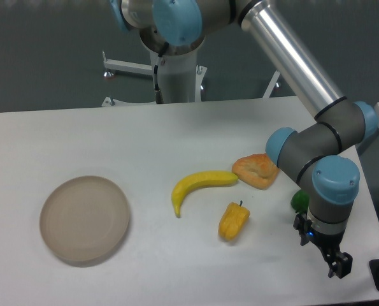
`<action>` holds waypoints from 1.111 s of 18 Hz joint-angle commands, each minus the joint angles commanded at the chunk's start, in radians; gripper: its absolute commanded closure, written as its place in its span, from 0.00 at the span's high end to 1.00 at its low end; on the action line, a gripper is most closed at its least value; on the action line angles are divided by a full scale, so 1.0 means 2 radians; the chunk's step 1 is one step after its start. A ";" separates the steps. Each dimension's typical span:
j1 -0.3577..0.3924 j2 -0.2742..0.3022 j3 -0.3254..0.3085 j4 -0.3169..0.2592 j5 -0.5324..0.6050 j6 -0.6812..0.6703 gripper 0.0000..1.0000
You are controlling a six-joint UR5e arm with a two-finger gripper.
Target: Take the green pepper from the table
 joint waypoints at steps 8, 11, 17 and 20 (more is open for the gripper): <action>-0.002 0.013 -0.005 -0.002 0.002 -0.015 1.00; 0.005 0.044 -0.045 -0.005 0.002 -0.024 1.00; 0.047 0.106 -0.124 -0.018 -0.004 -0.083 1.00; 0.070 0.122 -0.135 -0.050 -0.015 -0.091 1.00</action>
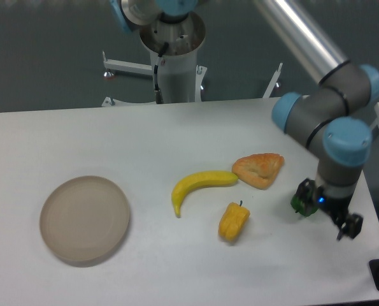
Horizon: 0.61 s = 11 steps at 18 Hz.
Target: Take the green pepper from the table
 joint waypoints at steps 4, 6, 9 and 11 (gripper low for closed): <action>0.030 0.008 -0.004 -0.042 -0.036 -0.022 1.00; 0.043 0.009 -0.018 -0.042 -0.080 -0.045 1.00; 0.054 0.006 -0.036 -0.041 -0.126 -0.058 1.00; 0.055 0.002 -0.042 -0.041 -0.130 -0.060 1.00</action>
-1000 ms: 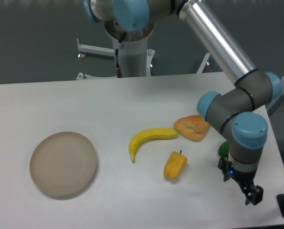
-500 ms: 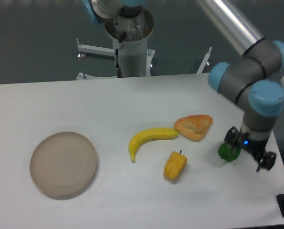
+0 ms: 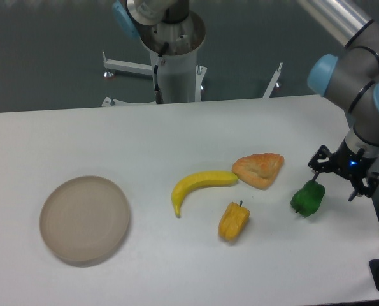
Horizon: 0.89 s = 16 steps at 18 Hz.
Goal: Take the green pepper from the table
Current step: 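Position the open gripper directly above the green pepper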
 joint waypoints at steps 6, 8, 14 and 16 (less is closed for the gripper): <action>0.002 0.001 -0.017 0.003 -0.005 0.007 1.00; 0.002 -0.001 -0.017 0.006 -0.004 0.008 1.00; 0.002 -0.003 -0.038 0.034 -0.003 0.008 1.00; 0.002 -0.003 -0.045 0.038 -0.002 0.008 1.00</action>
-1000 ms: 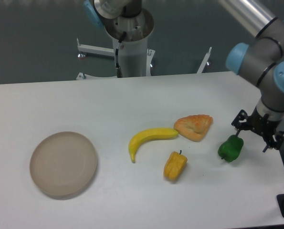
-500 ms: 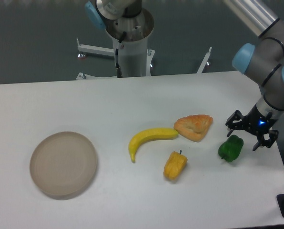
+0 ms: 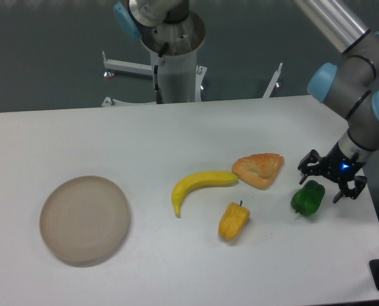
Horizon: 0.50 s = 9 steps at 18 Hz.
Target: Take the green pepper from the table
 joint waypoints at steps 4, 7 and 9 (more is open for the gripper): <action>-0.004 0.000 -0.001 0.000 0.001 -0.002 1.00; -0.006 0.001 -0.001 0.009 0.001 -0.005 0.84; -0.007 0.002 -0.001 0.010 0.002 -0.003 0.59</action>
